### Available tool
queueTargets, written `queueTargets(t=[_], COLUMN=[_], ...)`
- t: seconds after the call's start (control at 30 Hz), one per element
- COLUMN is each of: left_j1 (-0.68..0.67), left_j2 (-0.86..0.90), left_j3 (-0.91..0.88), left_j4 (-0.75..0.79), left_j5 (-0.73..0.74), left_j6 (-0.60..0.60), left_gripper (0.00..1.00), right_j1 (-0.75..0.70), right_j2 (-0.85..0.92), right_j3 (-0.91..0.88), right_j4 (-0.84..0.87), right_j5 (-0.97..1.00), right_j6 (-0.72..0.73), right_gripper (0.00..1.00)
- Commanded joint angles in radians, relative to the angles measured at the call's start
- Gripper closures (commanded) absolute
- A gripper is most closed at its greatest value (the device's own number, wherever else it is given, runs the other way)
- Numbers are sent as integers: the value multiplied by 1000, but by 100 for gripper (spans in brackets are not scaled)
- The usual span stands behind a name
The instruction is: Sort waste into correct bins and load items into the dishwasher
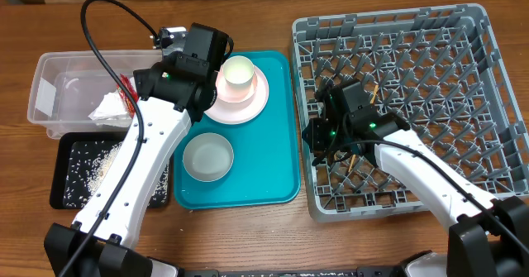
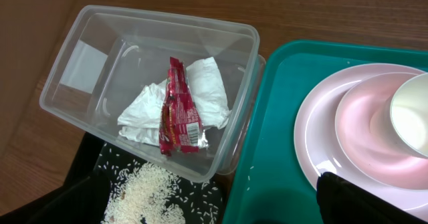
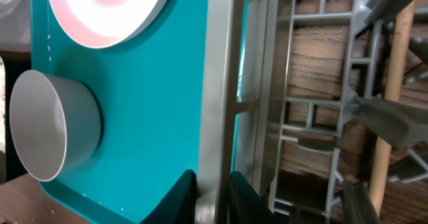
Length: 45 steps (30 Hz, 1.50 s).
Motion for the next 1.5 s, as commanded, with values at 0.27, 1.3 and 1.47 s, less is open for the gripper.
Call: queueTargets(t=[0.27, 1.3, 1.47], left_j1=[0, 0, 0], left_j2=[0, 0, 0], left_j3=[21, 21, 21], left_j4=[1, 1, 32], left_j5=[-19, 209, 220], left_j6=[3, 3, 3], left_gripper=[0, 0, 0], right_j1=[4, 72, 192], right_j2=[7, 0, 0], right_j3=[-14, 261, 258], right_j4=[37, -68, -53], right_j5=[4, -177, -60], right_j6=[2, -10, -10], right_gripper=[85, 66, 62])
